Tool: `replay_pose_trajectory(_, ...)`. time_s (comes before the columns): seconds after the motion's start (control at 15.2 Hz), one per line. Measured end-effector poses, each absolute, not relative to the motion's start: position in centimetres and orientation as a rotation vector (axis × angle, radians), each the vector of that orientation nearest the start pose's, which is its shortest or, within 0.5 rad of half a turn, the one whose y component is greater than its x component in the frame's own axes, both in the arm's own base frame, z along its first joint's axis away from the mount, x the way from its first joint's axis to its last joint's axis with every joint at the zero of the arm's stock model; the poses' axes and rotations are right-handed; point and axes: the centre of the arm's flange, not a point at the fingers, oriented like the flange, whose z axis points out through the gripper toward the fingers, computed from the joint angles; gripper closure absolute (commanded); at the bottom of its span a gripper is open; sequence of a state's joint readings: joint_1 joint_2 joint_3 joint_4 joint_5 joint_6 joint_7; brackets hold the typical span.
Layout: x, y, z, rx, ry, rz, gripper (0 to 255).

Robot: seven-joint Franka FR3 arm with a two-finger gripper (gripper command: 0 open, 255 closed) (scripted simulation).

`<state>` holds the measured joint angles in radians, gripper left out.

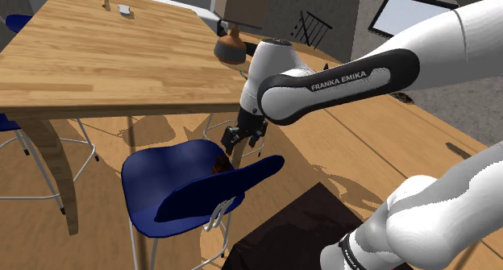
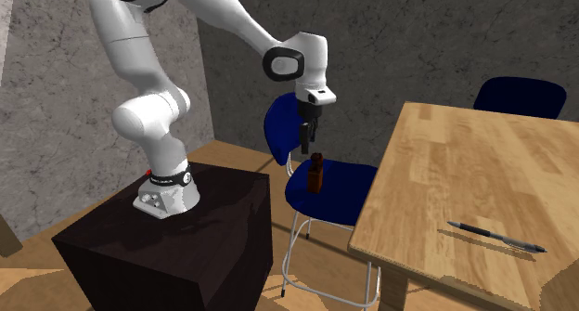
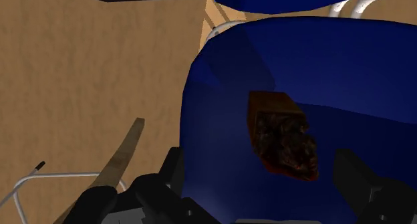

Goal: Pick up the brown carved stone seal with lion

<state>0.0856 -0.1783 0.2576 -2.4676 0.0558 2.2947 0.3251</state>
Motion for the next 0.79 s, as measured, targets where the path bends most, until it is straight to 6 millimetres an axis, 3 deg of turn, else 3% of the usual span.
replay_pose_trajectory(0.26, 45.2, 18.0, 32.6, -3.133, 0.047, -0.012, 0)
replay_pose_trajectory(0.79, 45.7, 18.5, 28.4, -3.131, 0.050, -0.014, 0)
